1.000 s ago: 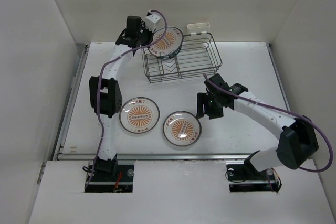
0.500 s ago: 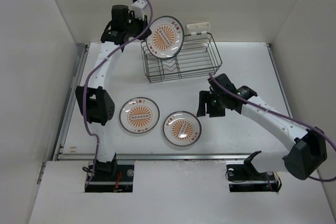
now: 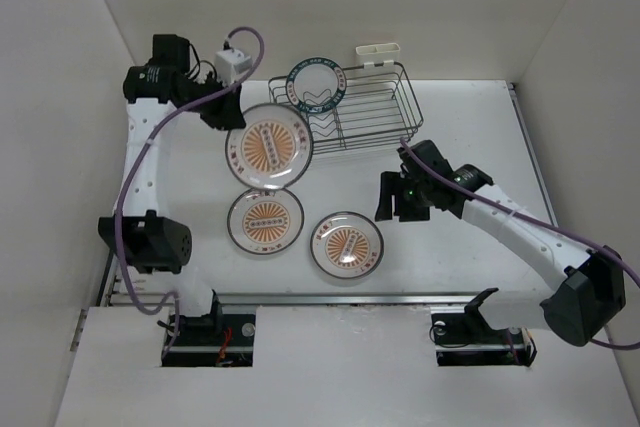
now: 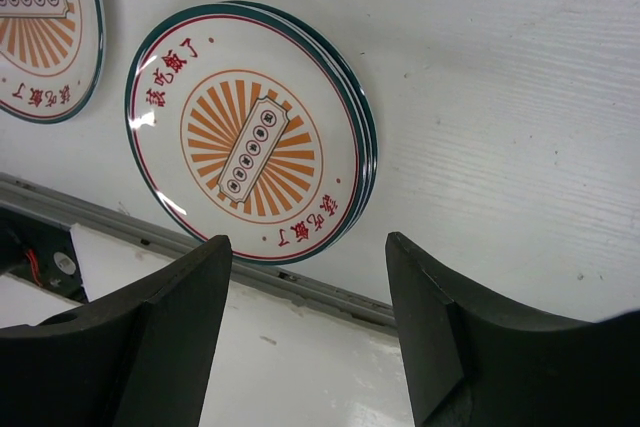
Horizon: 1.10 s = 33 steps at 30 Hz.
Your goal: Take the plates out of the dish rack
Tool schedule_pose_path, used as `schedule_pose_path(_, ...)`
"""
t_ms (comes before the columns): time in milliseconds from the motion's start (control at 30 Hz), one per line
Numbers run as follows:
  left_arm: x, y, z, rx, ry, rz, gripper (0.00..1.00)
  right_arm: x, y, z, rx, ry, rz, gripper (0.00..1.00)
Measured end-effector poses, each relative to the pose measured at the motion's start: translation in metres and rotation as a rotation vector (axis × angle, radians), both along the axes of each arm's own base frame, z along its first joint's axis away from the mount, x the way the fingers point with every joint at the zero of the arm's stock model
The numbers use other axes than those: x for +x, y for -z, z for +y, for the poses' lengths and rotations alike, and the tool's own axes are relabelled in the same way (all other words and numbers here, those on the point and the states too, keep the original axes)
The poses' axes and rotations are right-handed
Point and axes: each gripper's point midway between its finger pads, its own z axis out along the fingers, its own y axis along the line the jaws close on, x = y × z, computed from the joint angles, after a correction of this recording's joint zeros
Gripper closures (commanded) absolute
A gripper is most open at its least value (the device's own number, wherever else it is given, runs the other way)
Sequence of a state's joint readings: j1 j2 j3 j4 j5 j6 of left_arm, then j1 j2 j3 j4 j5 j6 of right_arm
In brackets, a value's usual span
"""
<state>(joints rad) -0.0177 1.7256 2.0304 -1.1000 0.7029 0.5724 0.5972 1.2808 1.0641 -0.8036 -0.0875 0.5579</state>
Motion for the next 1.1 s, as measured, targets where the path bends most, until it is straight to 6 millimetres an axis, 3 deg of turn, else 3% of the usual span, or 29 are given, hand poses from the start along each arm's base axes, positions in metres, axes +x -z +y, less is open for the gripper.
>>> schedule_pose_path(133, -0.055, 0.026, 0.009, 0.125, 0.151, 0.044, 1.00, 0.000, 0.000, 0.003, 0.012, -0.008, 0.001, 0.31)
schedule_pose_path(300, -0.095, 0.097, 0.028, 0.239, 0.209, 0.262, 1.00, 0.001, 0.000, 0.011, 0.030, -0.028, 0.002, 0.31)
schedule_pose_path(400, -0.100, 0.133, 0.035, 0.267, 0.208, 0.394, 1.00, 0.002, 0.004, 0.016, 0.032, -0.038, 0.008, 0.31)
schedule_pose_path(600, -0.081, 0.175, 0.033, 0.253, 0.180, 0.505, 1.00, 0.011, -0.001, 0.026, 0.032, -0.056, -0.005, 0.31)
schedule_pose_path(700, -0.079, 0.191, 0.033, 0.262, 0.159, 0.565, 0.82, 0.032, -0.026, 0.037, 0.048, -0.064, -0.073, 0.31)
schedule_pose_path(733, -0.077, 0.197, 0.036, 0.277, 0.154, 0.578, 0.70, 0.042, -0.038, 0.042, 0.053, -0.067, -0.105, 0.31)
schedule_pose_path(833, -0.071, 0.214, 0.040, 0.316, 0.137, 0.604, 0.53, 0.074, -0.072, 0.058, 0.070, -0.077, -0.206, 0.30)
schedule_pose_path(933, -0.064, 0.220, 0.044, 0.337, 0.105, 0.600, 0.30, 0.101, -0.096, 0.071, 0.064, -0.091, -0.278, 0.28)
schedule_pose_path(1000, -0.060, 0.218, 0.045, 0.342, 0.090, 0.586, 0.22, 0.120, -0.106, 0.078, 0.050, -0.090, -0.313, 0.27)
schedule_pose_path(1100, -0.046, 0.210, 0.044, 0.341, 0.058, 0.544, 0.21, 0.148, -0.114, 0.089, 0.027, -0.087, -0.351, 0.27)
